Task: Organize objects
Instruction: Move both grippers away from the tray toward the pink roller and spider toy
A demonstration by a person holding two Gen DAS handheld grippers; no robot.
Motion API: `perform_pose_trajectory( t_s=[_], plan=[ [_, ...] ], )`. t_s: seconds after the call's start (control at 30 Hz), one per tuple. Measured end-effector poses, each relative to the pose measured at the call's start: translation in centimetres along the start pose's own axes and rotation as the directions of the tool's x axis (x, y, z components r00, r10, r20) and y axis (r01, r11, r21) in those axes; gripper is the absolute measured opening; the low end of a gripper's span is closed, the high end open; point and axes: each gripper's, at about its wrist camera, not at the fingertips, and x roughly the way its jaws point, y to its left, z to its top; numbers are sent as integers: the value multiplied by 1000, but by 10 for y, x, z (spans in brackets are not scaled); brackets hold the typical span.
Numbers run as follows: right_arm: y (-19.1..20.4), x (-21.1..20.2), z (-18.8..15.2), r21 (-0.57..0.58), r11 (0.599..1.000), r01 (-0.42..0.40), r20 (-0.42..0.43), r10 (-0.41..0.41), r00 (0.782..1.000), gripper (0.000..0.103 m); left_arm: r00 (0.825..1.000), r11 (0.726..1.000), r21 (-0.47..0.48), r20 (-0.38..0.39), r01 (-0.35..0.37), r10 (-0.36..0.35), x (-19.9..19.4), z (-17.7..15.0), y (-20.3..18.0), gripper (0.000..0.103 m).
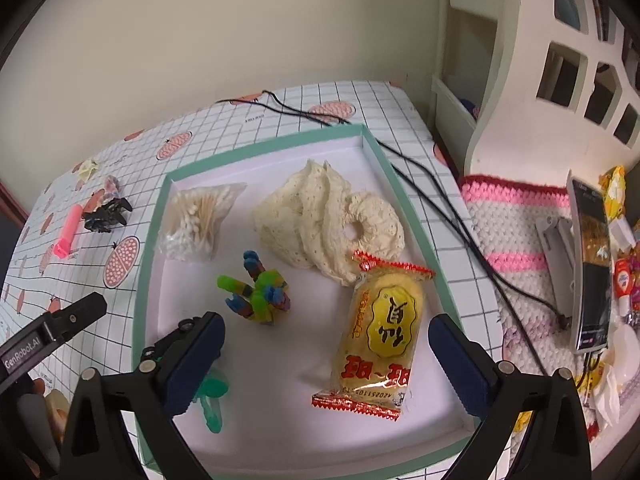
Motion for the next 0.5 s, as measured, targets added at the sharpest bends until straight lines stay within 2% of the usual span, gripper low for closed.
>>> perform_pose_trajectory(
  t_s=[0.2, 0.5],
  plan=[
    [11, -14, 6, -18, 1000, 5, 67, -4, 998, 103, 1000, 1000, -30, 11, 2, -1, -3, 6, 11, 96],
    [40, -13, 9, -63, 998, -19, 66, 23, 998, 103, 999, 999, -22, 36, -24, 25, -9, 20, 34, 96]
  ],
)
